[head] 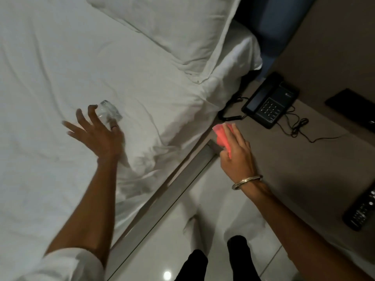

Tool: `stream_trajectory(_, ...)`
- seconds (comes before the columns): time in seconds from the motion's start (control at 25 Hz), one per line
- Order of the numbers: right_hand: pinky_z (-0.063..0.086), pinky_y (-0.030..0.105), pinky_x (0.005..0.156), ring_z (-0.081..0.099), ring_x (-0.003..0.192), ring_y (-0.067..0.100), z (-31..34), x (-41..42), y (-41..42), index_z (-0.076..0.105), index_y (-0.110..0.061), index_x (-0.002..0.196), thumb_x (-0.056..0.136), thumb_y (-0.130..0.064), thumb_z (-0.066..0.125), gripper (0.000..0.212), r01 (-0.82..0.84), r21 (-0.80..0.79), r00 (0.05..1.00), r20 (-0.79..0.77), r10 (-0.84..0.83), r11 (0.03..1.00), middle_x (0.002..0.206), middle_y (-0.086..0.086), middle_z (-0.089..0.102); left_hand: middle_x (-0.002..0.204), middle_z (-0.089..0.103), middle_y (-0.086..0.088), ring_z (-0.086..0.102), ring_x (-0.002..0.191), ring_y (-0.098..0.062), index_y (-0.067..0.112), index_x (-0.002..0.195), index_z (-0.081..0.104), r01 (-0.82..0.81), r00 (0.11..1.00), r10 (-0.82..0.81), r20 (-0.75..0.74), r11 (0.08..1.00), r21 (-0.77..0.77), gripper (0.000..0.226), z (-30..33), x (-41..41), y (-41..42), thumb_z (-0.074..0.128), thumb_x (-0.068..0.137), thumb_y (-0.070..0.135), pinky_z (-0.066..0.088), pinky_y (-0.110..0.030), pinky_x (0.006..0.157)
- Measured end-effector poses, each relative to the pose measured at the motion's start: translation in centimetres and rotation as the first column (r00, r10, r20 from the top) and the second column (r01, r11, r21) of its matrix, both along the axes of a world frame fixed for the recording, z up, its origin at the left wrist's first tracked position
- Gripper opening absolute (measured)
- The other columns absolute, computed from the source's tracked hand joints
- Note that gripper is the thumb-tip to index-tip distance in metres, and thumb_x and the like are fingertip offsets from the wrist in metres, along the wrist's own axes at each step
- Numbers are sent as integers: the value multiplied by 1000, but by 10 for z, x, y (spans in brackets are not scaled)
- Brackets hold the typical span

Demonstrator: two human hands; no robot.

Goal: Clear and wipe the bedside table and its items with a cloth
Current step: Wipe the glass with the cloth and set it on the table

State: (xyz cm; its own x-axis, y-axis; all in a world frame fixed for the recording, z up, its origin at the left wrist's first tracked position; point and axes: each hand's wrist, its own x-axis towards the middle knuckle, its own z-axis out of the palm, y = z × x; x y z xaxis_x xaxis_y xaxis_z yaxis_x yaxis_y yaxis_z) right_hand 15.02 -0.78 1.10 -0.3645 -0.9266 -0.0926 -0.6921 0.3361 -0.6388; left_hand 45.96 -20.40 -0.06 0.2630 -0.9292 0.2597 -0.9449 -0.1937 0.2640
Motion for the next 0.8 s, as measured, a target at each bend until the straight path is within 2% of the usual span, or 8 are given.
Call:
stream_trajectory(0.08, 53, 47, 100, 48, 132, 35, -2, -27, 14, 29, -24, 157, 82, -12, 47, 79, -19, -12, 999, -35, 19, 1000, 166, 8, 27, 153, 43, -20, 32, 147, -51, 16, 154, 35, 55, 986, -72, 148, 991, 119, 67, 3, -1, -18, 53, 94, 42, 19, -67, 122)
stream_trajectory(0.2, 54, 46, 97, 50, 130, 34, -6, -59, 22, 30, -23, 157, 81, -14, 44, 78, 55, -19, 998, -31, -56, 998, 165, 9, 28, 133, 56, -33, 54, 120, -54, 8, 151, 36, 73, 986, -87, 139, 992, 101, 72, 21, -32, -29, 46, 96, 52, 40, -61, 105)
stream_trajectory(0.32, 44, 28, 107, 49, 137, 29, -1, -79, 27, 37, -16, 155, 81, -11, 43, 75, 219, -116, 970, 129, -204, 969, 163, 13, 33, 126, 65, -16, 64, 112, -41, 15, 154, 37, 278, 947, -264, -182, 959, 56, 77, 33, -130, 13, 47, 98, 66, 50, -49, 99)
stream_trajectory(0.4, 37, 16, 114, 41, 145, 21, 9, -102, 29, 37, -15, 154, 83, -8, 45, 72, 329, -182, 932, 223, -287, 927, 162, 13, 36, 109, 70, 5, 69, 97, -24, 23, 149, 44, 474, 761, -369, -534, 878, 70, 69, 35, -220, 63, 50, 97, 68, 54, -39, 92)
stream_trajectory(0.52, 41, 43, 119, 39, 148, 21, 23, -140, 43, 40, -14, 152, 89, -11, 54, 64, 422, -343, 893, 319, -318, 840, 158, 11, 42, 97, 69, 3, 65, 84, -19, 14, 120, 62, 672, 257, 22, -966, 714, 196, 43, 37, -351, 138, 56, 97, 50, 53, -42, 84)
stream_trajectory(0.6, 36, 46, 119, 33, 151, 20, 30, -155, 62, 45, -21, 149, 96, -36, 47, 55, 291, -400, 957, 98, -274, 869, 159, 3, 44, 113, 64, -12, 67, 98, -20, 10, 120, 58, 780, 41, 229, -973, 601, 174, 37, 31, -408, 185, 50, 93, 34, 52, -39, 92)
stream_trajectory(0.68, 28, 44, 117, 25, 155, 19, 26, -193, 76, 52, -35, 144, 98, -52, 35, 52, 148, -268, 944, -249, -217, 952, 159, -9, 42, 139, 58, -20, 63, 126, -24, 1, 143, 48, 836, -39, 309, -950, 531, 138, 47, 20, -450, 217, 40, 105, 27, 53, -40, 108)
stream_trajectory(0.8, 29, 49, 121, 23, 155, 26, 16, -262, 78, 59, -35, 139, 101, -42, 37, 44, 228, -54, 956, -175, -234, 972, 163, -3, 36, 115, 76, -9, 65, 114, -34, 7, 139, 57, 833, 102, 441, -892, 452, 319, 41, -5, -484, 231, 31, 113, 25, 55, -44, 93)
